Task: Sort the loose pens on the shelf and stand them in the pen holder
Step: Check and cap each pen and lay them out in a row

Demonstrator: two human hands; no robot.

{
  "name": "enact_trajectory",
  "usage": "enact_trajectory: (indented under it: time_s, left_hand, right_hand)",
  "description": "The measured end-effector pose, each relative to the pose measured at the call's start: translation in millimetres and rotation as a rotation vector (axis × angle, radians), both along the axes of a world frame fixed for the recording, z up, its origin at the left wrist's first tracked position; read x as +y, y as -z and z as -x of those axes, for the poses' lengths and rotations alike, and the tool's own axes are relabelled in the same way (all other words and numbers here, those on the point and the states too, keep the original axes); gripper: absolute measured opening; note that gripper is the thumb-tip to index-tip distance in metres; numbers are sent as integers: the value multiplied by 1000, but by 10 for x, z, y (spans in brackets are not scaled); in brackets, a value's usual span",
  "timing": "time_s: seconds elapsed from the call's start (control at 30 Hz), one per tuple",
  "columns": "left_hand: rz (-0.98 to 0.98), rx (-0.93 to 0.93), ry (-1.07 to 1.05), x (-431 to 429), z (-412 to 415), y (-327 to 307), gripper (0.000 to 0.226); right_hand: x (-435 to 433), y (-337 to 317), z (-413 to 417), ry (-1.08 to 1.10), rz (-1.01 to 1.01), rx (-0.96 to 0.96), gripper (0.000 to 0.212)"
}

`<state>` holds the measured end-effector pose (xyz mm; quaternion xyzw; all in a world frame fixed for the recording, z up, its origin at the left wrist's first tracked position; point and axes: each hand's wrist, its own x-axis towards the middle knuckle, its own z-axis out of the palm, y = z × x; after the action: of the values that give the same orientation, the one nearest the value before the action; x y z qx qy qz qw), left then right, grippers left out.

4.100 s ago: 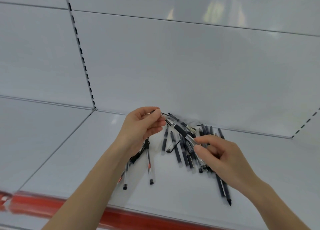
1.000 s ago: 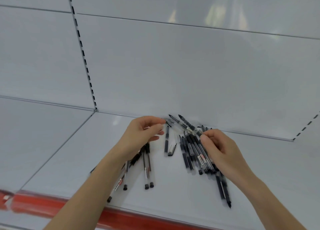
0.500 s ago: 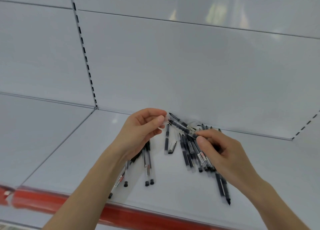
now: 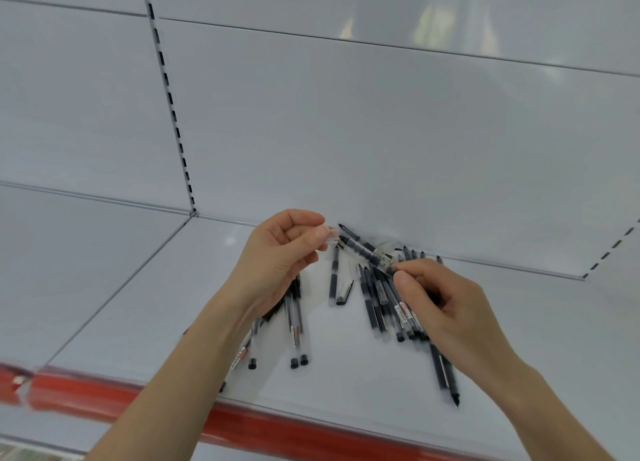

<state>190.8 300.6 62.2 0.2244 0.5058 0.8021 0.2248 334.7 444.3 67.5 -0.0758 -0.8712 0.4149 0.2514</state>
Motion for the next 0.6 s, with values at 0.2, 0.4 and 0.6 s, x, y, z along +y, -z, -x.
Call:
enact_trajectory:
  time_s: [0.2,0.4,0.6]
  left_hand:
    - [8,25,-90,55,-38,-13,19]
    - [38,62,-168,119,-89,15,8]
    - [40,7,-186,185,-94,44,5]
  right_hand:
    - [-31,39,14,-51,-12,-63,14]
    - [-114,110,70,-61,40,-103,21]
    - [-133,108,170,-7,74,-69,23]
